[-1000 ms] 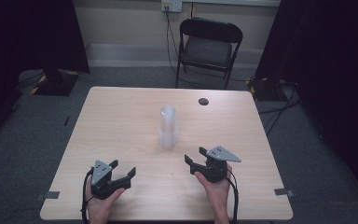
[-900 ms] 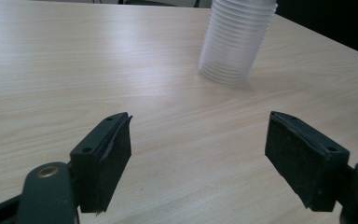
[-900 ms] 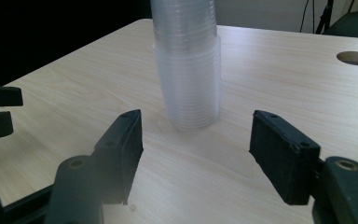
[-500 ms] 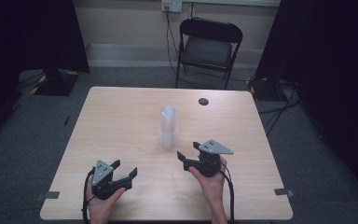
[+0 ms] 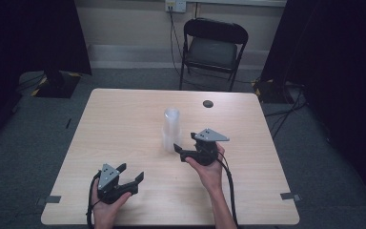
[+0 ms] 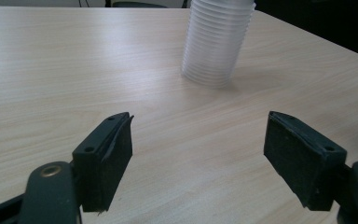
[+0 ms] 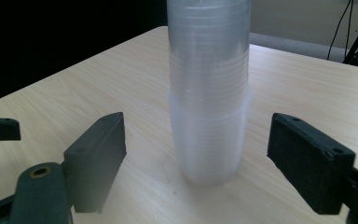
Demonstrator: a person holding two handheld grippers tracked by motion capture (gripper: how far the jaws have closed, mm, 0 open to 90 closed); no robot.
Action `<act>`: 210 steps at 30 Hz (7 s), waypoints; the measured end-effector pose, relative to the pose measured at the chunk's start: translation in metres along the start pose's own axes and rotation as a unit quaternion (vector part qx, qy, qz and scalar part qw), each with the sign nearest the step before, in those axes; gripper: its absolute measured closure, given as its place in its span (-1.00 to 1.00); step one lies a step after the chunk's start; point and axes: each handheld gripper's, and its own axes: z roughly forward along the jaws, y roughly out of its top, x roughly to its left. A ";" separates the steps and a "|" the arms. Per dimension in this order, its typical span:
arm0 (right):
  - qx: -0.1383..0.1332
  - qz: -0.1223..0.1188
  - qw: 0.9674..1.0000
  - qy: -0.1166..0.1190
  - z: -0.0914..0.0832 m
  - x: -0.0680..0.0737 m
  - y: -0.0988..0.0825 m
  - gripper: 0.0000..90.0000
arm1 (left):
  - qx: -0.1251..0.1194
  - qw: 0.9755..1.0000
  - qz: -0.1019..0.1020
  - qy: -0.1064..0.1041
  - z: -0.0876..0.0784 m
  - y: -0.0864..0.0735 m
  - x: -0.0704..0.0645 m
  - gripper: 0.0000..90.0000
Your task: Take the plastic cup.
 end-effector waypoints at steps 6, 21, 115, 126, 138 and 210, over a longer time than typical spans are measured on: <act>0.008 -0.009 1.000 0.005 0.015 -0.005 0.013 -0.68 | 0.000 1.000 0.007 0.010 0.000 0.002 0.000 -0.47; -0.013 -0.035 0.999 0.006 0.037 -0.013 0.039 -0.67 | 0.000 1.000 0.001 0.004 0.000 -0.001 -0.001 -0.48; -0.055 -0.044 0.997 0.010 0.072 -0.022 0.065 -0.30 | 0.011 1.000 0.002 -0.011 0.009 -0.003 -0.008 -0.52; -0.069 -0.032 0.997 0.012 0.063 -0.024 0.075 -0.31 | 0.012 0.999 0.000 -0.029 0.010 -0.003 -0.009 -0.38; -0.089 -0.022 0.996 0.017 0.050 -0.023 0.086 -0.26 | 0.010 0.999 0.010 -0.050 0.014 -0.001 -0.013 -0.31; -0.040 0.243 0.952 0.180 -0.021 0.011 -0.029 -0.17 | -0.097 0.979 0.067 -0.164 0.039 0.025 -0.035 0.18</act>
